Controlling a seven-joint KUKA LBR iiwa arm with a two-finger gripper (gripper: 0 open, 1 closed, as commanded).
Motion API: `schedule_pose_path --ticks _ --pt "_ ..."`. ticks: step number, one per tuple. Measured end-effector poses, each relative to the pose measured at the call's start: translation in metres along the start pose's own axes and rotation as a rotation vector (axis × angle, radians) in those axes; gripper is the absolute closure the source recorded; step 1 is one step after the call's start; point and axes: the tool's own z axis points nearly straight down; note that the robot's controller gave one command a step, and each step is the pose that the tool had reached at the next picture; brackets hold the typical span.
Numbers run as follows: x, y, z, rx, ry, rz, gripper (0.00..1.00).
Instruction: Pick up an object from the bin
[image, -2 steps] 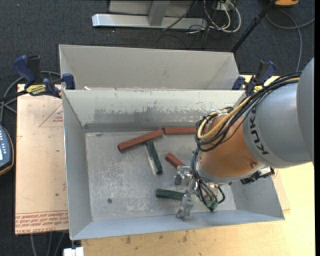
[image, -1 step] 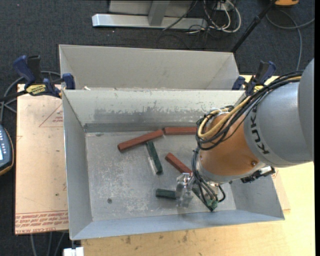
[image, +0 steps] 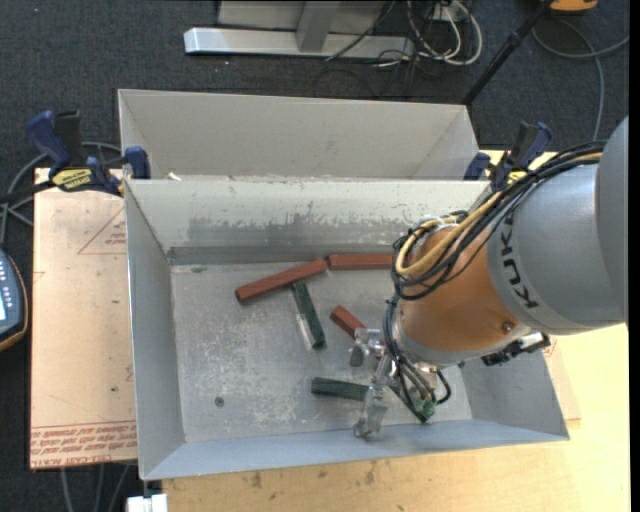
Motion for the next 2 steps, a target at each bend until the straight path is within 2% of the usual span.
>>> schedule_pose_path --ticks 1,2 --pt "-0.0105 0.0265 0.0246 0.0 -0.007 -0.146 0.0" --pt "-0.0087 0.0259 0.0252 0.0 0.0 -0.145 1.0"
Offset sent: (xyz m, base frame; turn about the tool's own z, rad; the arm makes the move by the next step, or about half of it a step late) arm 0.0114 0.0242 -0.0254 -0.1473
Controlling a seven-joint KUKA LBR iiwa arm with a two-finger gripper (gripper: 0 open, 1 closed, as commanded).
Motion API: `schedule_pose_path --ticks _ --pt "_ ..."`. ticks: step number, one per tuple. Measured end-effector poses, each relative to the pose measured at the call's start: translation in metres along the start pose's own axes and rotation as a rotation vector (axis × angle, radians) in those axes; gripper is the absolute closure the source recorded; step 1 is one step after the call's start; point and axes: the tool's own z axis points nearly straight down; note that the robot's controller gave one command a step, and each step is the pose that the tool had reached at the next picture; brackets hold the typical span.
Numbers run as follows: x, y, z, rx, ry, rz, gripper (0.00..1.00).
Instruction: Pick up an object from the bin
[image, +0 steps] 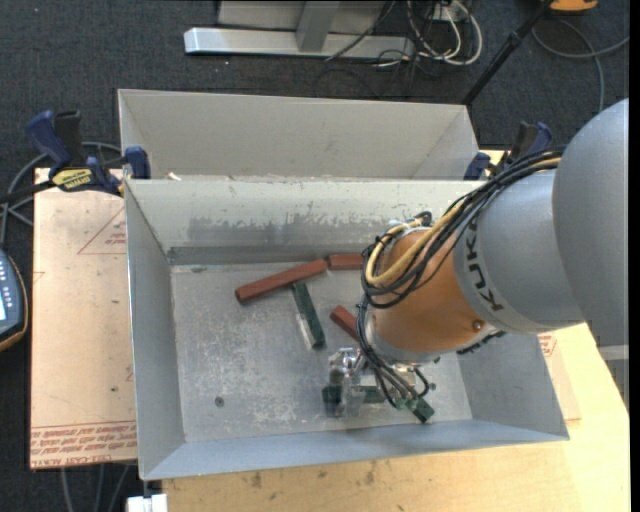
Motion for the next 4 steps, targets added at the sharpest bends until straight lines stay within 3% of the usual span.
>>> schedule_pose_path --ticks 1,2,3,4 --pt "-0.007 -0.014 -0.078 0.001 -0.007 0.012 1.0" --pt "-0.005 -0.014 -0.075 0.0 0.001 0.011 0.0" --pt "0.011 -0.033 0.002 -0.001 -0.01 0.095 0.0" --pt "0.013 -0.032 0.0 0.0 0.001 0.092 1.0"
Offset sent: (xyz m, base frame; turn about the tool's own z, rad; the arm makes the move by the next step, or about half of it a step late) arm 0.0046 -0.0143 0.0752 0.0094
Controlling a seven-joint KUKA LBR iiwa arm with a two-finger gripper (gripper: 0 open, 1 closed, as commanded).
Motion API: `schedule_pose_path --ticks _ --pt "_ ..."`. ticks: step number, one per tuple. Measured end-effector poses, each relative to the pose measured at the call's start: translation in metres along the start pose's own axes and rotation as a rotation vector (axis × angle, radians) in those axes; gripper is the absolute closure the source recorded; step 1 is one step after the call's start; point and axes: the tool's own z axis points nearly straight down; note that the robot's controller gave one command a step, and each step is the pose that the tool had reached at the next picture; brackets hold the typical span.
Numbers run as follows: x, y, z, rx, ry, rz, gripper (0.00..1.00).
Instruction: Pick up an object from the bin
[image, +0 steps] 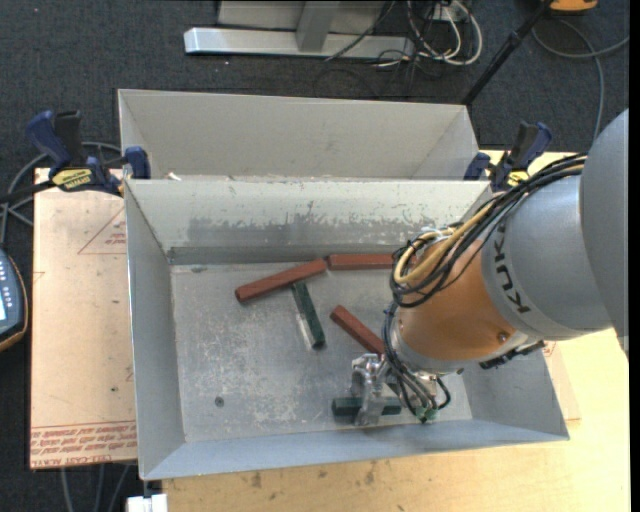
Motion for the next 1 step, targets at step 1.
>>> schedule_pose_path --ticks 1 --pt "-0.0228 -0.0187 -0.1448 0.0 -0.011 0.005 1.0"
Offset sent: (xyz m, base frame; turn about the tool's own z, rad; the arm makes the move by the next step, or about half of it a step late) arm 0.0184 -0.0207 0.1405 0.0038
